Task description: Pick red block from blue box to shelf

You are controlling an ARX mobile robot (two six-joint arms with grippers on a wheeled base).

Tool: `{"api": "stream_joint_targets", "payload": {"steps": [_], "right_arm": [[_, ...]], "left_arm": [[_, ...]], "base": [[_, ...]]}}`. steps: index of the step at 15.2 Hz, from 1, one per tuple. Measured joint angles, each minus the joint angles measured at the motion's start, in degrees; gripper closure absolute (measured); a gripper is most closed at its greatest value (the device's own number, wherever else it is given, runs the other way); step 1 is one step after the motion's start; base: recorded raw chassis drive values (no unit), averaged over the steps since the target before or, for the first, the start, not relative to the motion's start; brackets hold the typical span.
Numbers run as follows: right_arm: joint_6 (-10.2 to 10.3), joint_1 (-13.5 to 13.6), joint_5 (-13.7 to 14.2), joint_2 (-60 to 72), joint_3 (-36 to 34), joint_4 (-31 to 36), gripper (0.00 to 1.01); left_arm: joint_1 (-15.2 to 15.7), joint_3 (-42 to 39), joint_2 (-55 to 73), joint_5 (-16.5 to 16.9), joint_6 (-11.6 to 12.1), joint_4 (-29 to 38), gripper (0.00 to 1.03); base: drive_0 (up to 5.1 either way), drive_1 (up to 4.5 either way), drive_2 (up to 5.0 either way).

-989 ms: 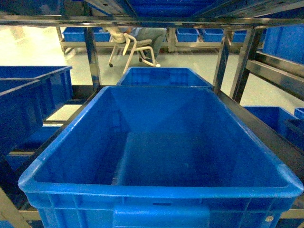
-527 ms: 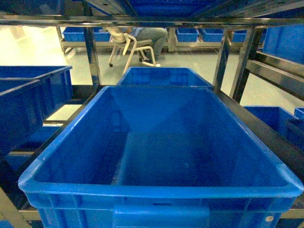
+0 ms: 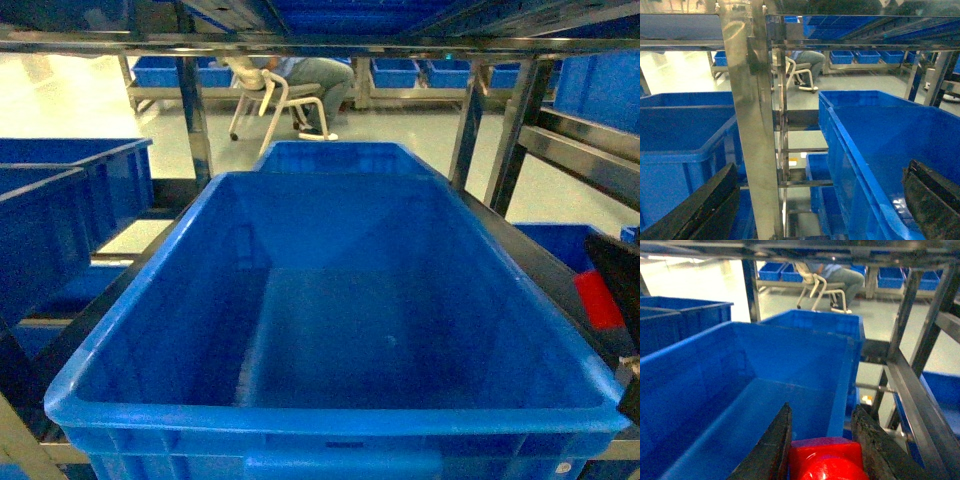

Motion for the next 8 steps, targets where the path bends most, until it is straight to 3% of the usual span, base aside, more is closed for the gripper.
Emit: {"api": "stream_joint_targets", "payload": {"steps": [4, 8], "right_arm": [[-1.4, 2.1, -1.7, -2.5, 5.0, 0.3, 0.72], [-1.5, 4.3, -4.5, 6.4, 12.7, 0.2, 0.72]], "left_arm": [[0.0, 0.0, 0.0, 0.0, 0.0, 0.0, 0.05], [0.0, 0.0, 0.0, 0.0, 0.0, 0.0, 0.05]], "base": [[0.0, 0.00, 0.0], [0.0, 0.00, 0.0]]}}
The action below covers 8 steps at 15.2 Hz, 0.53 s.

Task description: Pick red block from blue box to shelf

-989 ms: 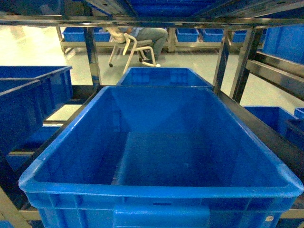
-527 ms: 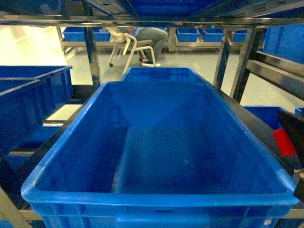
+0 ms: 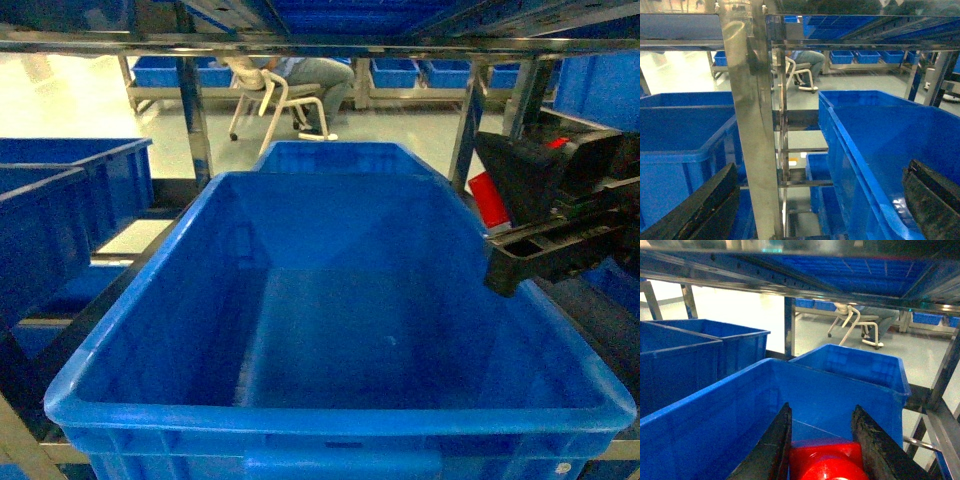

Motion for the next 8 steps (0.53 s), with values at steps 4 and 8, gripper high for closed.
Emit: {"api": "stream_joint_targets", "payload": {"steps": [4, 8], "right_arm": [[1.7, -0.1, -0.1, 7.0, 3.4, -0.5, 0.72], [2.6, 0.0, -0.6, 7.5, 3.4, 0.1, 0.34]], "left_arm": [[0.0, 0.0, 0.0, 0.0, 0.0, 0.0, 0.05], [0.0, 0.0, 0.0, 0.0, 0.0, 0.0, 0.05]], "base": [[0.0, 0.00, 0.0], [0.0, 0.00, 0.0]]}}
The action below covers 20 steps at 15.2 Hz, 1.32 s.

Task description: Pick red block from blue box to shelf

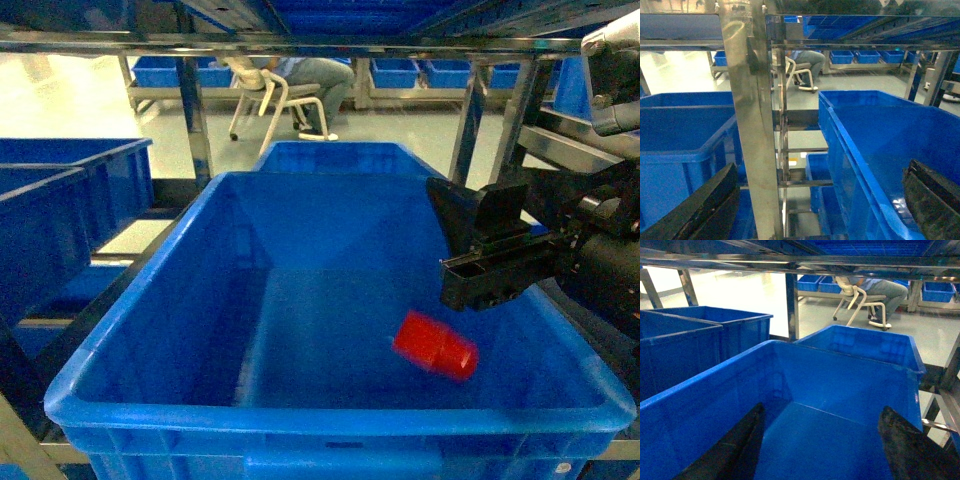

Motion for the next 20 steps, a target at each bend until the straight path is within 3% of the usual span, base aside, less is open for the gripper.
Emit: {"api": "stream_joint_targets", "payload": {"steps": [2, 3, 6, 9, 13, 15, 17, 19, 20], "right_arm": [[0.0, 0.0, -0.7, -0.3, -0.4, -0.1, 0.06], [0.4, 0.0, -1.0, -1.4, -1.3, -0.2, 0.01], [0.4, -0.8, -2.3, -11.7, -7.8, -0.4, 0.03], [0.3, -1.8, -0.7, -24.3, -14.8, -5.3, 0.03], [-1.2, -8.8, 6.2, -44.6, -23.7, -15.2, 0.03], [-1.2, -9.8, 7.9, -52.0, -25.7, -19.0, 0.03], [-2.4, -8.9, 13.3, -54.5, -26.7, -21.0, 0.03], [-2.5, -9.2, 17.2, -60.6, -25.9, -33.8, 0.19], [-2.5, -10.9, 16.7, -62.2, -27.1, -33.1, 0.32]], "left_arm": [[0.0, 0.0, 0.0, 0.0, 0.0, 0.0, 0.05], [0.0, 0.0, 0.0, 0.0, 0.0, 0.0, 0.05], [0.0, 0.0, 0.0, 0.0, 0.0, 0.0, 0.05], [0.0, 0.0, 0.0, 0.0, 0.0, 0.0, 0.05], [0.0, 0.0, 0.0, 0.0, 0.0, 0.0, 0.05], [0.0, 0.0, 0.0, 0.0, 0.0, 0.0, 0.05], [0.0, 0.0, 0.0, 0.0, 0.0, 0.0, 0.05], [0.0, 0.0, 0.0, -0.2, 0.0, 0.0, 0.05], [0.0, 0.0, 0.0, 0.0, 0.0, 0.0, 0.05]], "base": [[0.0, 0.00, 0.0], [0.0, 0.00, 0.0], [0.0, 0.00, 0.0], [0.0, 0.00, 0.0], [0.0, 0.00, 0.0], [0.0, 0.00, 0.0], [0.0, 0.00, 0.0], [0.0, 0.00, 0.0], [0.0, 0.00, 0.0]]}}
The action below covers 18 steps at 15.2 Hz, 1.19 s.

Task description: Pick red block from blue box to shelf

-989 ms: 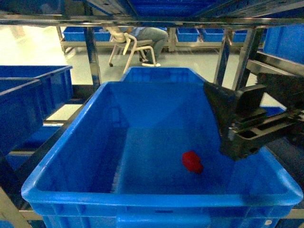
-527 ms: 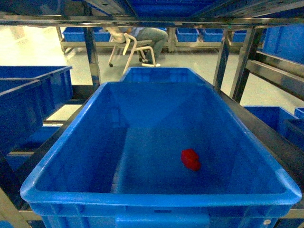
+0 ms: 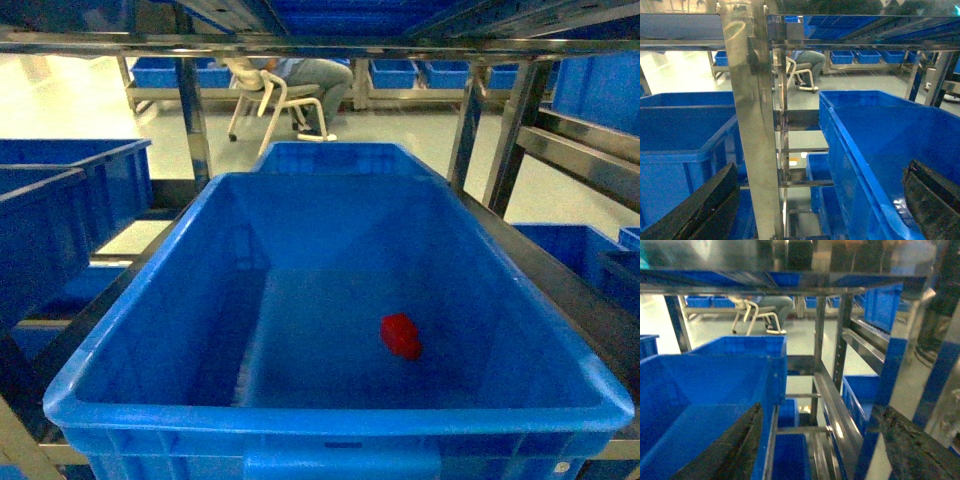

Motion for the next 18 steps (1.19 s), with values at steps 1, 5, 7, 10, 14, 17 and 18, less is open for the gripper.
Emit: {"api": "stream_joint_targets", "payload": {"steps": [1, 5, 7, 10, 14, 17, 18], "right_arm": [[0.1, -1.2, -0.5, -1.7, -0.9, -2.4, 0.41], [0.0, -4.3, -4.2, -10.8, -0.9, -10.6, 0.81], [-0.1, -10.2, -9.7, -14.7, -1.0, -14.7, 1.00], [0.0, -10.5, -10.4, -19.5, -1.0, -19.1, 0.99], [0.0, -10.5, -10.4, -24.7, -1.0, -24.4, 0.99], [0.0, -10.5, -10.4, -29.1, -1.0, -28.8, 0.99], [0.1, -10.5, -10.4, -33.9, -0.9, -34.9, 0.99]], "left_arm": [[0.0, 0.0, 0.0, 0.0, 0.0, 0.0, 0.05], [0.0, 0.0, 0.0, 0.0, 0.0, 0.0, 0.05], [0.0, 0.0, 0.0, 0.0, 0.0, 0.0, 0.05], [0.0, 0.0, 0.0, 0.0, 0.0, 0.0, 0.05], [0.0, 0.0, 0.0, 0.0, 0.0, 0.0, 0.05], [0.0, 0.0, 0.0, 0.0, 0.0, 0.0, 0.05], [0.0, 0.0, 0.0, 0.0, 0.0, 0.0, 0.05]], "base": [[0.0, 0.00, 0.0], [0.0, 0.00, 0.0], [0.0, 0.00, 0.0], [0.0, 0.00, 0.0], [0.0, 0.00, 0.0], [0.0, 0.00, 0.0], [0.0, 0.00, 0.0]]}}
